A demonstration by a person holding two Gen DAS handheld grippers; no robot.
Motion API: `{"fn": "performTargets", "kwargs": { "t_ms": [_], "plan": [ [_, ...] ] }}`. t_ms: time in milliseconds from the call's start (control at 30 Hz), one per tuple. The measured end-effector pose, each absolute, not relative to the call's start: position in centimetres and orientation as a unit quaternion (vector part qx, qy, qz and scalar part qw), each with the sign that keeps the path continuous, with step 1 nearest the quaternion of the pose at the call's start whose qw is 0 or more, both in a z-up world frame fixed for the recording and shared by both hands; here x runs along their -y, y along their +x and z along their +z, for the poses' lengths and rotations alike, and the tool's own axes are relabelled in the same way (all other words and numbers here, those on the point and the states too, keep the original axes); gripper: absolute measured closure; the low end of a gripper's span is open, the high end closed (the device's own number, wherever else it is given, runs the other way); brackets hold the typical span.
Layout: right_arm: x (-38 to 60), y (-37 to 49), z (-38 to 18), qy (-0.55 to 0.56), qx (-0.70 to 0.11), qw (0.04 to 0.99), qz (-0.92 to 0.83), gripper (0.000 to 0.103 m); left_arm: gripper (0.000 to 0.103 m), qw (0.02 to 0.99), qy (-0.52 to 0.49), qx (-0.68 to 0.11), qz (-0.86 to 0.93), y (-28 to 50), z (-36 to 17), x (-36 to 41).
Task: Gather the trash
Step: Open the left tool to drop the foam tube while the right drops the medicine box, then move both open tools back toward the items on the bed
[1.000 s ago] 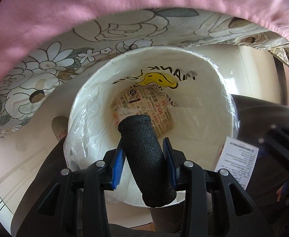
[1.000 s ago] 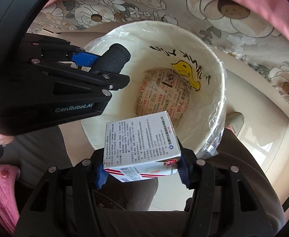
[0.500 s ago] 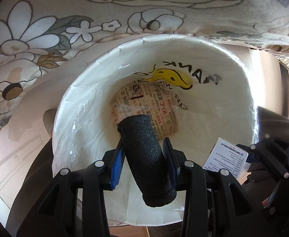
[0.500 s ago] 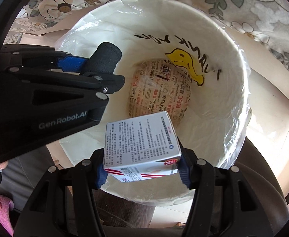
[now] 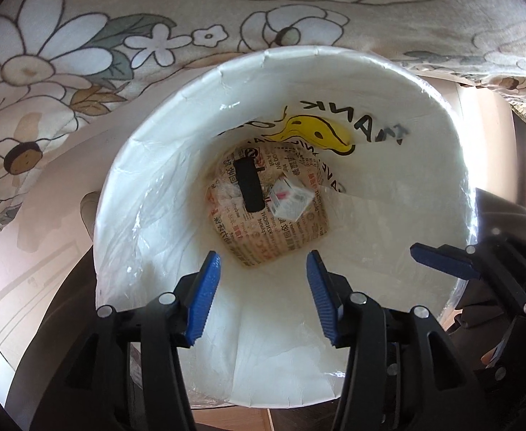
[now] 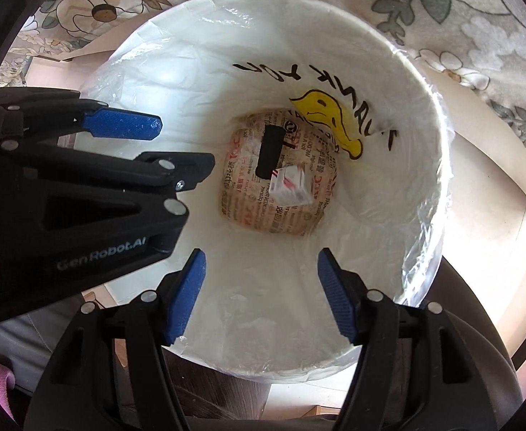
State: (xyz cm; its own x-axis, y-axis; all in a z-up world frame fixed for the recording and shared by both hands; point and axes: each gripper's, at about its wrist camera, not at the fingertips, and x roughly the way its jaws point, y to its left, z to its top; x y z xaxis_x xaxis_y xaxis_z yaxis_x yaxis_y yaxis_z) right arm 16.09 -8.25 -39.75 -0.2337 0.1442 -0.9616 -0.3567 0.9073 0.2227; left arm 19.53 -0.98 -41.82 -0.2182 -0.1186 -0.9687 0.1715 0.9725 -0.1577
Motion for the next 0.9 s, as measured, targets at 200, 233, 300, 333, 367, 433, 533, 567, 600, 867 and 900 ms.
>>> {"fn": "performTargets", "kwargs": {
  "t_ms": [200,233,300,333,367,433,533,567,600,867,900],
  "plan": [
    [8.0,15.4,-38.9,-0.077,-0.753,0.624,0.195,0.038,0.051,0.633,0.017,-0.765,-0.115,18.3,-39.7,0.8],
    [8.1,15.2,-38.5,-0.077,-0.751,0.627,0.194,0.038,0.051,0.638,0.021,-0.761,-0.115,18.0,-39.1,0.6],
    [8.4,14.9,-37.8,-0.076,-0.746,0.632,0.195,0.038,0.051,0.649,0.028,-0.752,-0.116,17.6,-37.8,0.5],
    [8.5,14.7,-37.3,-0.075,-0.743,0.635,0.197,0.038,0.051,0.654,0.03,-0.747,-0.117,17.4,-37.1,0.5],
    [8.7,14.5,-36.7,-0.076,-0.739,0.639,0.199,0.038,0.051,0.661,0.03,-0.741,-0.117,17.2,-36.5,0.4],
    [9.0,14.0,-35.1,-0.083,-0.729,0.65,0.2,0.038,0.051,0.675,0.029,-0.727,-0.119,16.7,-34.6,0.1],
    [9.4,13.3,-32.6,-0.097,-0.714,0.664,0.202,0.038,0.051,0.706,0.034,-0.697,-0.118,15.9,-31.3,-0.2],
    [9.6,13.1,-31.7,-0.101,-0.707,0.669,0.204,0.038,0.051,0.717,0.036,-0.686,-0.119,15.8,-29.8,-0.3],
    [10.1,13.3,-30.9,-0.106,-0.701,0.675,0.204,0.038,0.051,0.727,0.035,-0.675,-0.12,15.6,-28.8,-0.3],
    [12.7,13.5,-22.6,-0.097,-0.64,0.738,0.189,0.038,0.036,0.801,0.035,-0.587,-0.116,14.9,-18.5,-0.5],
    [13.3,13.7,-21.8,-0.095,-0.632,0.747,0.185,0.038,0.035,0.808,0.036,-0.576,-0.115,14.9,-17.3,-0.5]
  ]
}}
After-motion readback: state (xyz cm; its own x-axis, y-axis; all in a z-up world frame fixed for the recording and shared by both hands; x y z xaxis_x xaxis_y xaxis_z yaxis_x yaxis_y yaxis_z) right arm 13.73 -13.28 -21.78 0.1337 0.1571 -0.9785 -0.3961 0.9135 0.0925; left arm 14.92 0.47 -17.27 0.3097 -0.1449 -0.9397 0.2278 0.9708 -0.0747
